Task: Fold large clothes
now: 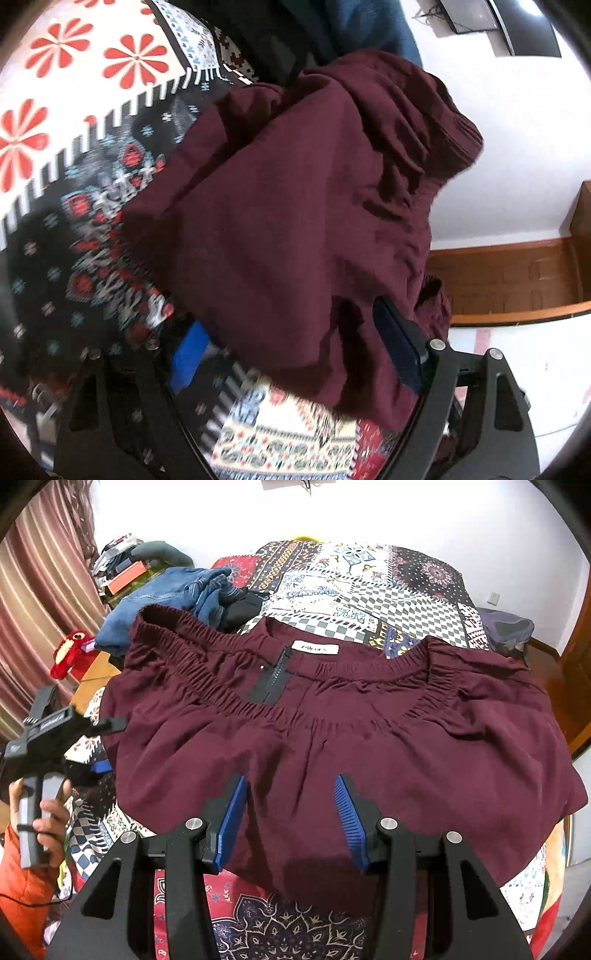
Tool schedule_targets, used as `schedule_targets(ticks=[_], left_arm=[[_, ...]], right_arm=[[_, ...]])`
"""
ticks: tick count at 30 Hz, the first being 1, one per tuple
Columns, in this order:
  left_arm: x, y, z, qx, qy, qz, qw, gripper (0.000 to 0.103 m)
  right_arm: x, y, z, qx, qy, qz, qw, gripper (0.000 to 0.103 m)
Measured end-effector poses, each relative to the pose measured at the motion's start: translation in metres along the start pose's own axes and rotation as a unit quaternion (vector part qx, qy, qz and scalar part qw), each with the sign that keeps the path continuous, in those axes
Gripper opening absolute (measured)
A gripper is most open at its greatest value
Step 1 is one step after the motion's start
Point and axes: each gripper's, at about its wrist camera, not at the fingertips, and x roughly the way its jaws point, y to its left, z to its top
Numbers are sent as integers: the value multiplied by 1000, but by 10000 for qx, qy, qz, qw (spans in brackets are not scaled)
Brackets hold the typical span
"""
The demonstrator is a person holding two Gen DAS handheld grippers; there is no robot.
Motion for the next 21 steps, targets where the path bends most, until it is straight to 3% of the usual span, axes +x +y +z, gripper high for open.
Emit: schedule_targets(ticks=[5, 11, 14, 15, 17, 18, 21], left_arm=[[15, -13, 8, -41, -82, 143, 9999, 93], [22, -12, 30, -904, -198, 7, 9957, 97], [24, -13, 35, -984, -314, 47, 9946, 97], [25, -16, 33, -941, -383, 133, 9947, 93], [27, -24, 30, -702, -553, 552, 9945, 76], [25, -28, 28, -568, -686, 803, 9928, 60], [18, -25, 23, -617, -1026, 858, 9891, 39]], right_arm=[[4, -2, -3, 26, 34, 37, 10000, 46], [3, -4, -7, 65, 5, 111, 9999, 46], [0, -8, -8, 145, -46, 167, 9997, 46], [-1, -9, -8, 171, -55, 172, 9997, 46], [-2, -11, -9, 221, -66, 177, 9996, 46], [-1, -12, -9, 237, -65, 182, 9995, 46], [-5, -14, -9, 298, -73, 197, 9993, 46]])
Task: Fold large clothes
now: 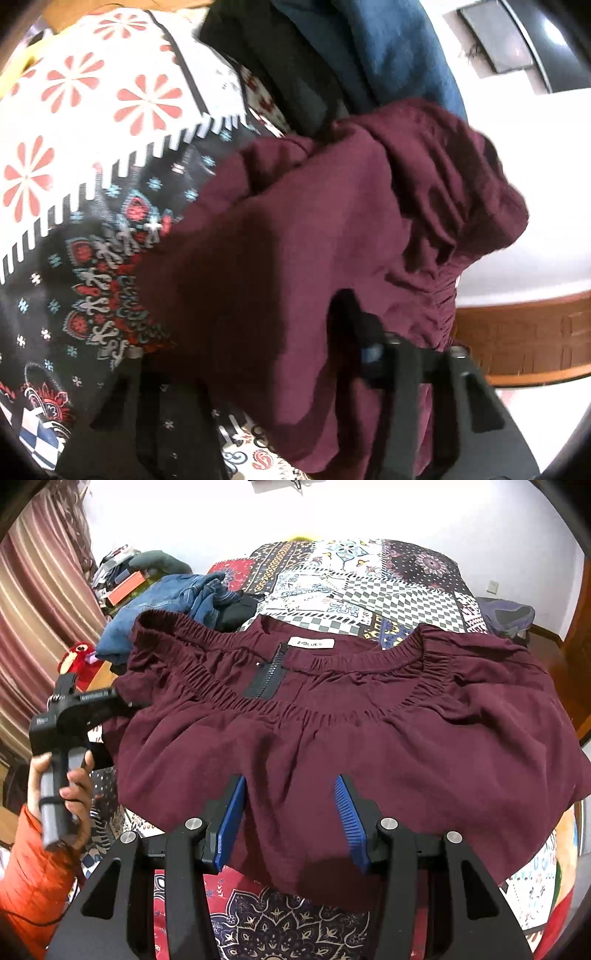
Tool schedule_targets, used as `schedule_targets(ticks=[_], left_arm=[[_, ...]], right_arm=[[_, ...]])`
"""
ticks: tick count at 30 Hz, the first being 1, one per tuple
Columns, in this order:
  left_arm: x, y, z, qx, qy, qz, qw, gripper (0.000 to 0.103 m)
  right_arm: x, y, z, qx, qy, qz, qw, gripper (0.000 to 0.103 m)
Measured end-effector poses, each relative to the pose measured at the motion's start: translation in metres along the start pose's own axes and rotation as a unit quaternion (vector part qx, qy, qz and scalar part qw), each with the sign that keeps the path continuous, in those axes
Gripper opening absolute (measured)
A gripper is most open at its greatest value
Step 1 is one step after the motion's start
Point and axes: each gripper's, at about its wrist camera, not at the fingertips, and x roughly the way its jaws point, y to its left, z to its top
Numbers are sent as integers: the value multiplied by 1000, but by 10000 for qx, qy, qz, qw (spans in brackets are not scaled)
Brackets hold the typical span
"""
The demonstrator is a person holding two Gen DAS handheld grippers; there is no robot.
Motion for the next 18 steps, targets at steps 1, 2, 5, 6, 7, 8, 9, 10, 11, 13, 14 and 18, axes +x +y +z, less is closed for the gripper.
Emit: schedule_targets(ticks=[1, 2, 5, 6, 7, 8, 9, 10, 11, 13, 14, 18], left_arm=[[-3, 2, 0, -56, -88, -49, 9999, 31], [-6, 2, -1, -63, -153, -72, 9998, 28], [-20, -11, -4, 196, -410, -65, 9989, 15], [-27, -19, -5, 348, -527, -51, 9980, 13], [-35, -27, -6, 499, -645, -62, 9967, 12], [-43, -35, -7, 665, -755, -78, 9949, 11], [-55, -45, -8, 869, -911, -130, 9920, 10], [-65, -47, -11, 963, -1006, -179, 9901, 10], [-80, -53, -12, 1083, -1161, -268, 9869, 10], [-110, -54, -9, 1277, -1459, -397, 9802, 9], [-125, -57, -8, 1385, -1630, -437, 9759, 9], [-180, -58, 0, 1635, -2130, -577, 9615, 9]], right_arm=[[-2, 0, 0, -3, -18, 1, 10000, 46], [-5, 1, 0, -18, -45, -11, 10000, 46], [-11, 4, 3, -59, -100, -6, 9999, 46], [-14, 4, 6, -40, -121, 47, 9999, 46], [-16, 5, 8, -18, -133, 79, 9999, 46], [-19, 7, 11, -8, -157, 112, 9998, 46], [-20, 9, 13, -20, -182, 122, 9998, 46], [-22, 13, 18, -65, -233, 112, 9996, 46], [-24, 18, 22, -119, -279, 82, 9995, 46], [-26, 30, 32, -216, -362, 95, 9991, 46], [-27, 36, 36, -256, -401, 145, 9988, 46], [-14, 81, 48, -505, -449, 565, 9961, 59]])
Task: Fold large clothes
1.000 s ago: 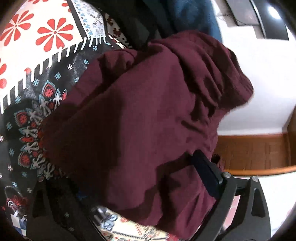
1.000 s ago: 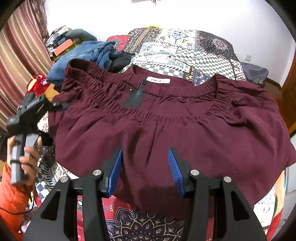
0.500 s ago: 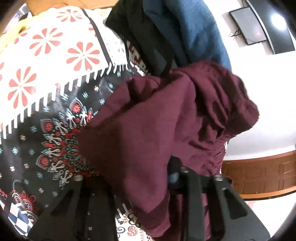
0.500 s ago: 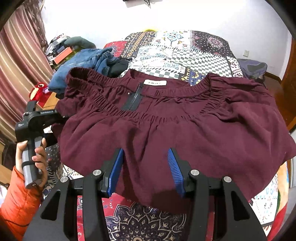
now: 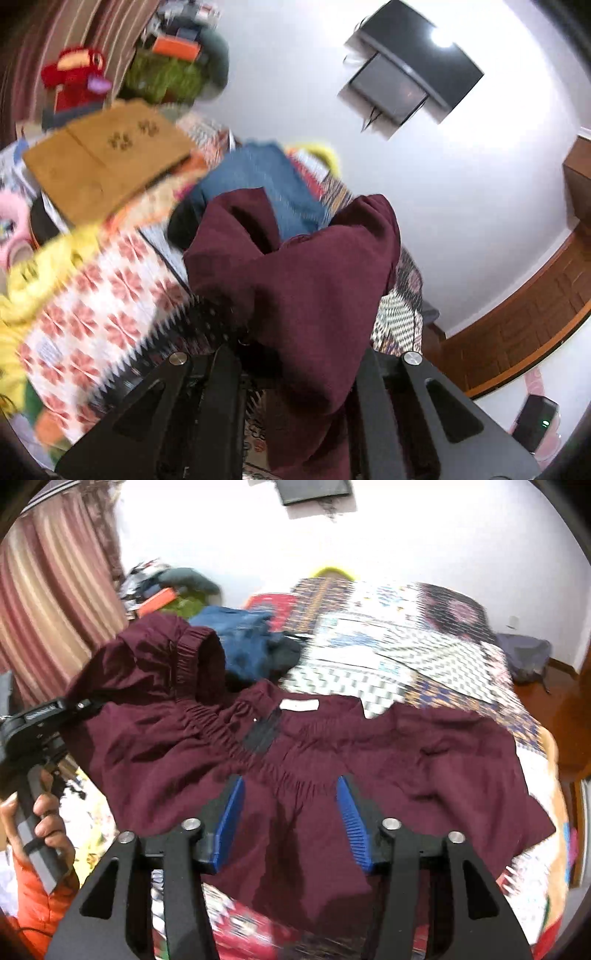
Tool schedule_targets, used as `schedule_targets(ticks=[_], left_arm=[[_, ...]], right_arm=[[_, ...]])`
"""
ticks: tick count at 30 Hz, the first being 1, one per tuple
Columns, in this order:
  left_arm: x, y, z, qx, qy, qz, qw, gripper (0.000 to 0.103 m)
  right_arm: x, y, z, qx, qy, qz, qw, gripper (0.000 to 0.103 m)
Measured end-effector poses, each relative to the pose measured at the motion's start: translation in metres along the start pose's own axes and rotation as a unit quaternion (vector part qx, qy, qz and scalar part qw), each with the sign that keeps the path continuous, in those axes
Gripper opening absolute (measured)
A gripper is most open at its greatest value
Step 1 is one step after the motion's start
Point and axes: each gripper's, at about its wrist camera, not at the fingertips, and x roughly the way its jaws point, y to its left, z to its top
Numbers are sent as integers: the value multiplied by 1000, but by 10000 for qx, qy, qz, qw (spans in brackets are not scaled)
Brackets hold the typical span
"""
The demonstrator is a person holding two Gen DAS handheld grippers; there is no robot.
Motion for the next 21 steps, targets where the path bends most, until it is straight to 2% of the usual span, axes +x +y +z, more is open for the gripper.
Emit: schedule_targets(ticks=[2, 5, 9, 12, 17, 19, 21], left_arm=[[-15, 5, 1, 76, -83, 7, 9999, 9], [-23, 14, 1, 159, -61, 73, 9998, 9], [-21, 25, -16, 124, 83, 146, 9998, 9], [-20, 29, -25, 130, 157, 205, 9996, 9], [-18, 6, -25, 402, 178, 161, 9989, 9], [-16, -17, -22, 592, 185, 43, 9981, 9], [-10, -57, -23, 938, 191, -162, 9953, 9]], right_arm=[[16, 19, -1, -101, 127, 269, 9995, 61], [62, 56, -11, -319, 723, 699, 9944, 61], [103, 77, -25, -445, 1206, 686, 9893, 61], [115, 74, -28, -341, 1436, 796, 9858, 61], [97, 47, -20, 42, 1342, 941, 9865, 61], [74, 31, -18, 133, 1048, 845, 9908, 61], [46, 13, -20, 153, 703, 607, 9956, 61]])
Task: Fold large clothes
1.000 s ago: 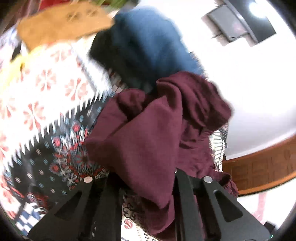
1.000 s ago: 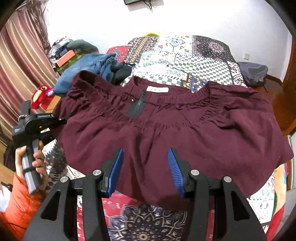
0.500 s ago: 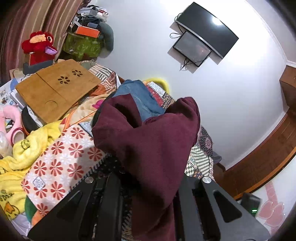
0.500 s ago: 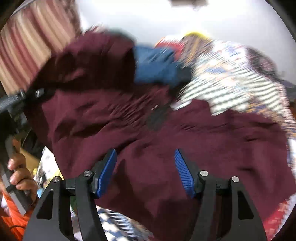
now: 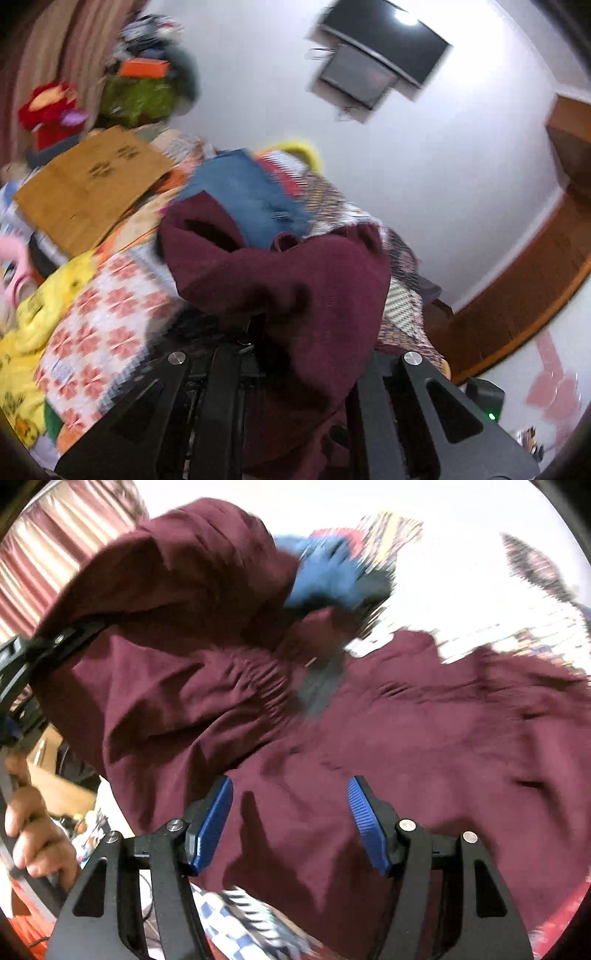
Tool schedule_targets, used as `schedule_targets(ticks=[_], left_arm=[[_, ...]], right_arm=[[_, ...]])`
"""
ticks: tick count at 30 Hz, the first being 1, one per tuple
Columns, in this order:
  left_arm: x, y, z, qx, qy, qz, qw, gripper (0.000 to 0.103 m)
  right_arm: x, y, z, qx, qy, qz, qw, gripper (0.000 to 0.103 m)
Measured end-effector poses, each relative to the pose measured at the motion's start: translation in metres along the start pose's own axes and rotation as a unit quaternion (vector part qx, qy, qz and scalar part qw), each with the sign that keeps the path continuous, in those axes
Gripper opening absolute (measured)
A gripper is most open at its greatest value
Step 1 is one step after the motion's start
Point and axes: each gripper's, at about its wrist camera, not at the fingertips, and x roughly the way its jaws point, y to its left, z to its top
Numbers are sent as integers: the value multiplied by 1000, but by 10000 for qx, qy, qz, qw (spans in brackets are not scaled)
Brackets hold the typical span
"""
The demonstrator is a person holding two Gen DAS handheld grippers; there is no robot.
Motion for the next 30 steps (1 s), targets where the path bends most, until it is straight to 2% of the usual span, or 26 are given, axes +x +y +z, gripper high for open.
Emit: schedule_targets(ticks=[3, 6, 9, 12, 14, 16, 19, 22, 25, 30], left_arm=[[15, -68, -2, 630, -15, -372, 9973, 10], [33, -131, -15, 1166, 124, -716, 9905, 10], [62, -192, -47, 1833, 414, -905, 9780, 10], [98, -229, -94, 2482, 1019, -960, 9585, 14], [114, -239, -125, 2909, 1298, -846, 9441, 17], [124, -242, -148, 3192, 1550, -780, 9317, 24], [132, -242, -178, 3610, 1995, -776, 9077, 31], [124, -239, -187, 3804, 2047, -769, 8986, 42], [117, -234, -188, 3726, 2248, -918, 8957, 54], [97, -235, -181, 3683, 2386, -986, 8932, 55]], right_arm=[[-59, -33, -8, 166, -607, -534, 9966, 61], [-106, -69, -22, 492, -986, -983, 9890, 61], [-138, -100, -34, 878, -1181, -1395, 9792, 61], [-164, -137, -56, 1397, -1299, -1665, 9674, 61], [-172, -151, -67, 1659, -1305, -1703, 9625, 61], [-177, -164, -79, 1881, -1290, -1716, 9584, 61], [-180, -175, -87, 1921, -1266, -1732, 9576, 61], [-181, -179, -85, 1912, -1261, -1751, 9575, 61], [-191, -173, -96, 1856, -1317, -1725, 9584, 61], [-196, -163, -94, 1669, -1428, -1723, 9602, 61]])
